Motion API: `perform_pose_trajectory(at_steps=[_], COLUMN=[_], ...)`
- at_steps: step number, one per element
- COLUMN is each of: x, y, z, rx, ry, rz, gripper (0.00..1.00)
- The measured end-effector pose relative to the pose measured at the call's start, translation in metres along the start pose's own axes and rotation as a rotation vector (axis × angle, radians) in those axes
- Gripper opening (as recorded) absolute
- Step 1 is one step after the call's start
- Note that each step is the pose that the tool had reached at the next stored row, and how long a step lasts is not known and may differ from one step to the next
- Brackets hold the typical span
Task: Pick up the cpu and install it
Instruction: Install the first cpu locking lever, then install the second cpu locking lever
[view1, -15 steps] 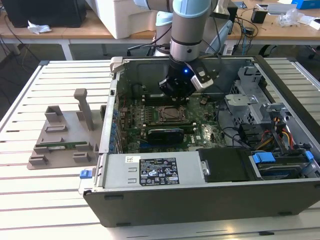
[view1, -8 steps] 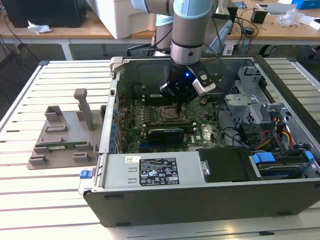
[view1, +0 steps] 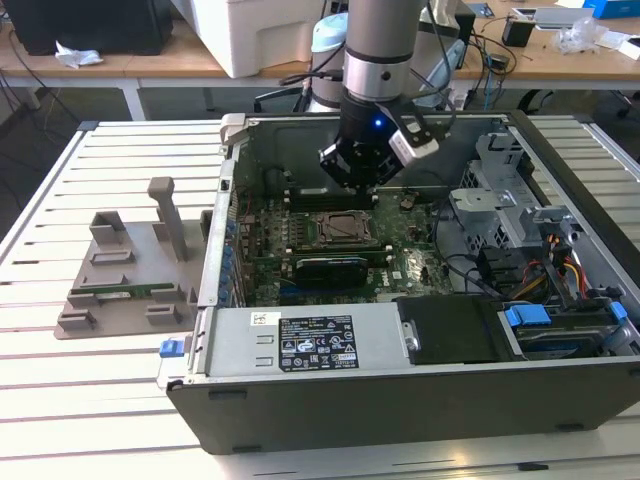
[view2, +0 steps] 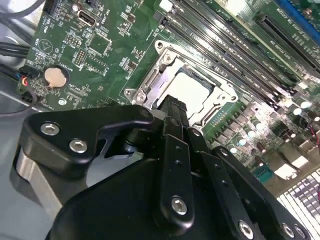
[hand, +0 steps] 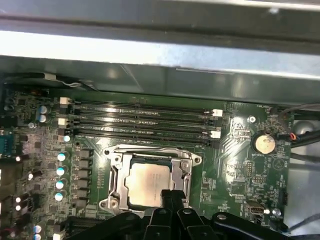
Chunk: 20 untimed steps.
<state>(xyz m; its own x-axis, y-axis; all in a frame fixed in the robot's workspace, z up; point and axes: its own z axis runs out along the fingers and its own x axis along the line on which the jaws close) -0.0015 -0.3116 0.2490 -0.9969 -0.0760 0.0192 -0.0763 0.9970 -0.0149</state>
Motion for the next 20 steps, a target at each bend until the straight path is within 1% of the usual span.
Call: perform_pose_trajectory(at_steps=[7,10,11,16,20], x=[0.0004,0.0006,0.0007,0.0007,0.0009], y=[-0.0003,-0.0004,-0.0005,-0.0005,-0.0029], z=[-0.0184,-0.0283,-0.0334,-0.0349,-0.035], rx=[0.0031,0.0053,0.0071,0.0072,0.0072], ry=[0.0002,0.0004,0.0006,0.0005,0.0005], rz=[0.0,0.0,0.0,0.0,0.0], gripper=[0.11,0.11,0.11,0.11,0.11])
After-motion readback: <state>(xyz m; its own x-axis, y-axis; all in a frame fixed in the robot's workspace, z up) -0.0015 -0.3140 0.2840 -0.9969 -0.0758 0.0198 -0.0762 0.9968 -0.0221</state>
